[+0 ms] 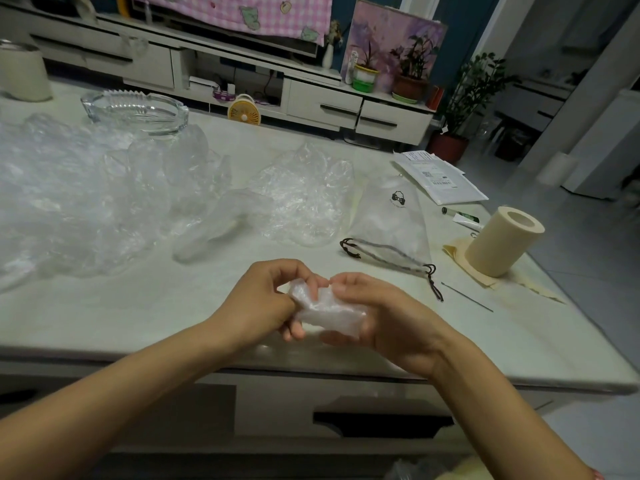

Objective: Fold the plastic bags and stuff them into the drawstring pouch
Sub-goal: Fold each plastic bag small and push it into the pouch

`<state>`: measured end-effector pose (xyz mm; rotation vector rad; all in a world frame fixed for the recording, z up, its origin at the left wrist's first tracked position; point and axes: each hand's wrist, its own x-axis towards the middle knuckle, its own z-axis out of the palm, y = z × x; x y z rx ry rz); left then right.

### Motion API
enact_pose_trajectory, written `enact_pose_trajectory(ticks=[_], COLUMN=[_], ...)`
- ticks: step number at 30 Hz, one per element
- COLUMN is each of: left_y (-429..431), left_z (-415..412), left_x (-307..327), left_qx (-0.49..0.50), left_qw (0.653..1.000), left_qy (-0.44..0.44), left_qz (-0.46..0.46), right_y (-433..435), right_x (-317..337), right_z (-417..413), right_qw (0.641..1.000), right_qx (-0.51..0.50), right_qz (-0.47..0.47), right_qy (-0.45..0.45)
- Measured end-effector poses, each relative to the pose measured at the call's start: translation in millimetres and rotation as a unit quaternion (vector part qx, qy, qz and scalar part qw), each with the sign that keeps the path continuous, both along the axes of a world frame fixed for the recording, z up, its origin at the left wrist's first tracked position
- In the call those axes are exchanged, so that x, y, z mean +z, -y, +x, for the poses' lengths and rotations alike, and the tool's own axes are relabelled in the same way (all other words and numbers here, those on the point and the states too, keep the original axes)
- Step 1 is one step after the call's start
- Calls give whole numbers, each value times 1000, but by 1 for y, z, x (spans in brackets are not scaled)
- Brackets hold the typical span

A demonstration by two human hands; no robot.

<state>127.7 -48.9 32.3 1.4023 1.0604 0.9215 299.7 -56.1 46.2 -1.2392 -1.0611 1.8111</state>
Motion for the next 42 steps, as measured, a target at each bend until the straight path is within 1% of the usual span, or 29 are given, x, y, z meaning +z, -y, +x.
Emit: enact_pose_trajectory(ticks=[2, 4, 6, 7, 8, 10, 11, 12, 13, 16, 18, 20, 22, 25, 27, 29, 33, 37, 38, 39, 42], left_y=[0, 1, -2, -4, -8, -14, -15, -14, -13, -9, -8, -9, -10, -15, -17, -19, -23, -26, -25, -26, -25], left_z=[0, 0, -1, -3, -5, -11, -12, -12, -10, -2, -1, -3, -4, -5, -5, -4, 4, 16, 18, 20, 29], left_x=[-2, -1, 1, 2, 4, 9, 10, 11, 10, 5, 6, 10, 12, 15, 15, 13, 7, 8, 8, 7, 4], left_qx=[4, -10, -40, -56, -75, -115, -119, -110, -87, -11, 1, -9, -22, -30, -34, -45, -46, -37, -48, -64, -80], left_qw=[1000, 999, 998, 997, 995, 987, 982, 982, 986, 998, 997, 995, 993, 991, 993, 997, 994, 987, 986, 987, 995], left_qy=[-13, -31, -49, -51, -43, 10, 35, 45, 33, -43, -78, -98, -107, -111, -100, -63, 54, 108, 113, 99, 7], left_qz=[9, 18, 4, -17, -46, -116, -142, -148, -136, -52, -9, 18, 40, 61, 50, 16, -82, -111, -116, -112, -63], right_y=[1, 0, -1, -2, -3, -4, -4, -3, -2, 1, 1, 0, 1, 3, 3, 1, 0, -1, -2, -3, -6], right_x=[-1, -3, -5, -5, -5, -5, -5, -6, -6, -6, -5, -5, -5, -4, -4, -6, -10, -14, -14, -13, -10], right_z=[1, 2, 1, 0, 1, 2, 2, 2, 2, 2, 3, 5, 6, 9, 11, 12, 11, 5, 4, 4, 6], right_qw=[1000, 999, 998, 998, 997, 995, 993, 992, 991, 992, 993, 985, 969, 953, 953, 962, 979, 985, 985, 985, 985], right_qx=[18, 9, -5, -14, -28, -58, -69, -77, -81, -69, -44, -15, 21, 73, 88, 78, 36, -47, -72, -94, -129], right_qz=[-21, -24, -16, -13, -9, 6, 18, 29, 38, 53, 59, 82, 121, 161, 175, 188, 183, 163, 155, 145, 118], right_qy=[10, 36, 55, 60, 64, 80, 89, 95, 97, 89, 92, 148, 213, 247, 231, 184, 82, 21, 11, 2, -12])
